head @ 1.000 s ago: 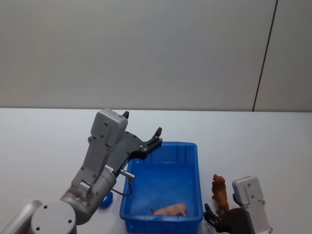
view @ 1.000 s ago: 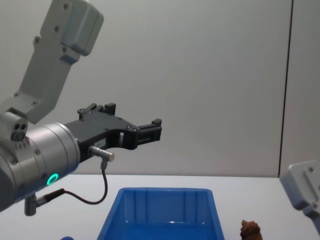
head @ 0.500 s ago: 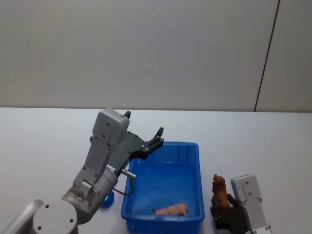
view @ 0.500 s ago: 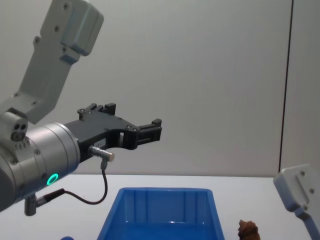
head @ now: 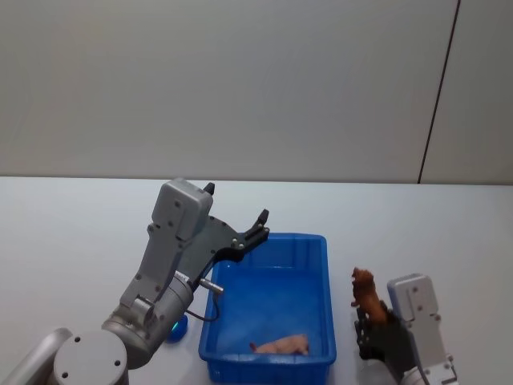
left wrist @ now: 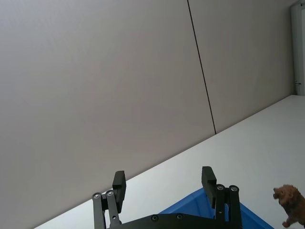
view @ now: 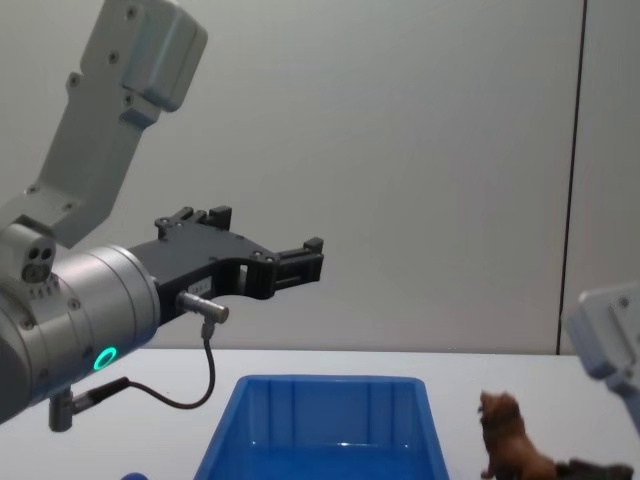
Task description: Pick up the two dolls from the table and place them into the box.
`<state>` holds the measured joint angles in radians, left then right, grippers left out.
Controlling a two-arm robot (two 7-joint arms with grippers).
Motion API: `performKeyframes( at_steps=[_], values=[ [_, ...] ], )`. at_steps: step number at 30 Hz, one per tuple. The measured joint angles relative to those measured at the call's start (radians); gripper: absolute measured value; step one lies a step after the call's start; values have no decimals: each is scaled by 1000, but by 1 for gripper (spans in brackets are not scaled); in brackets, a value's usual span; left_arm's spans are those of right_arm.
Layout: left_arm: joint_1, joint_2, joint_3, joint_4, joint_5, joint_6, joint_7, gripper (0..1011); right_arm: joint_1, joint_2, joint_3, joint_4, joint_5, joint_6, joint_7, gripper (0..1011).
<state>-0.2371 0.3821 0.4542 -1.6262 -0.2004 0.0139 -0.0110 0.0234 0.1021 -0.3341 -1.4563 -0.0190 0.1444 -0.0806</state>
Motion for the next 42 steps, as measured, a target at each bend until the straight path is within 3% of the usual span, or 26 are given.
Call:
performKeyframes(
  at_steps=[8, 16, 24, 30, 33, 42],
  values=[
    [0, 0, 0, 0, 0, 0, 0, 1001, -6, 10, 6, -64, -20, -35, 13, 318],
    [0, 0, 0, 0, 0, 0, 0, 1002, 11, 7, 5, -104, -28, -55, 83, 318],
    [0, 0, 0, 0, 0, 0, 0, 1001, 51, -18, -7, -87, -30, -35, 171, 318],
    [0, 0, 0, 0, 0, 0, 0, 1002, 101, -55, -22, -26, -33, -3, 238, 319],
    [0, 0, 0, 0, 0, 0, 0, 1001, 127, -73, -30, 12, -36, 9, 261, 368],
    [0, 0, 0, 0, 0, 0, 0, 1002, 179, -111, -47, 96, -50, 29, 298, 662]
  ],
)
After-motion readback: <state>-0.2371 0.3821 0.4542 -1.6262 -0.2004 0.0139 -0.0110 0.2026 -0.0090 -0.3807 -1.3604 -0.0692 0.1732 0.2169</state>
